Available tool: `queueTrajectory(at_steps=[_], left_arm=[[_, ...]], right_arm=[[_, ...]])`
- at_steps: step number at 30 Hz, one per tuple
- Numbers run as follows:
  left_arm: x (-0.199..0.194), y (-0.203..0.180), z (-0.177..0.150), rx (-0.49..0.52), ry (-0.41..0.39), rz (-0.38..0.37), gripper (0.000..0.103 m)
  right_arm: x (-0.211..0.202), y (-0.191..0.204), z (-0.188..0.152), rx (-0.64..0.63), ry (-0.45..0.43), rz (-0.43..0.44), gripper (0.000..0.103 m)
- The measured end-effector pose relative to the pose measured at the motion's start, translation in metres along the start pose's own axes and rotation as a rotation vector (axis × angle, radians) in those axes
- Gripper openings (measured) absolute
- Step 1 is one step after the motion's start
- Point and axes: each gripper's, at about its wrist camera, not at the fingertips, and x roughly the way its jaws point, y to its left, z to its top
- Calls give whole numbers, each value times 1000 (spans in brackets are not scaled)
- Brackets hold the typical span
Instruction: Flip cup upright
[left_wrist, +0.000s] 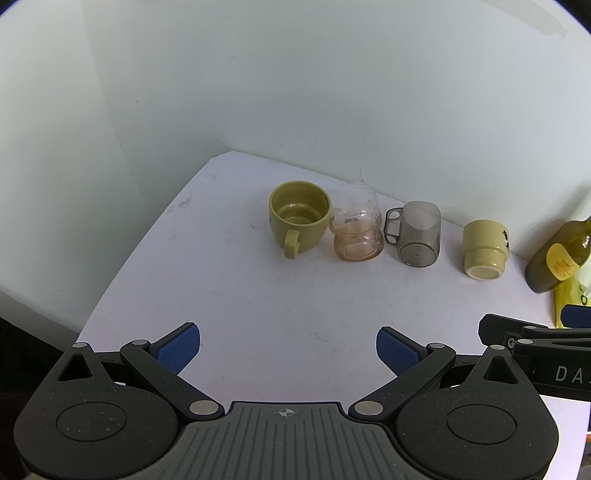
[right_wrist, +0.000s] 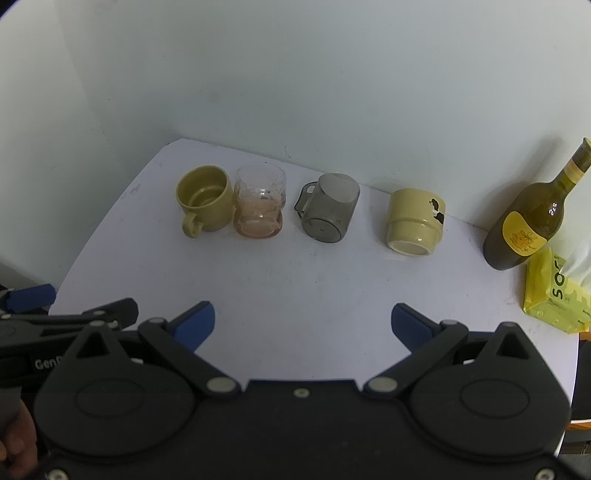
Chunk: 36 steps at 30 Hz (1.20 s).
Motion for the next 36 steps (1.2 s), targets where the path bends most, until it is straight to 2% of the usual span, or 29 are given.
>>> queueTrajectory(at_steps=[36], left_arm=[[0,-2,-1,-25,3,2,103]], right_arm=[[3,-2,1,9,-1,8,103]])
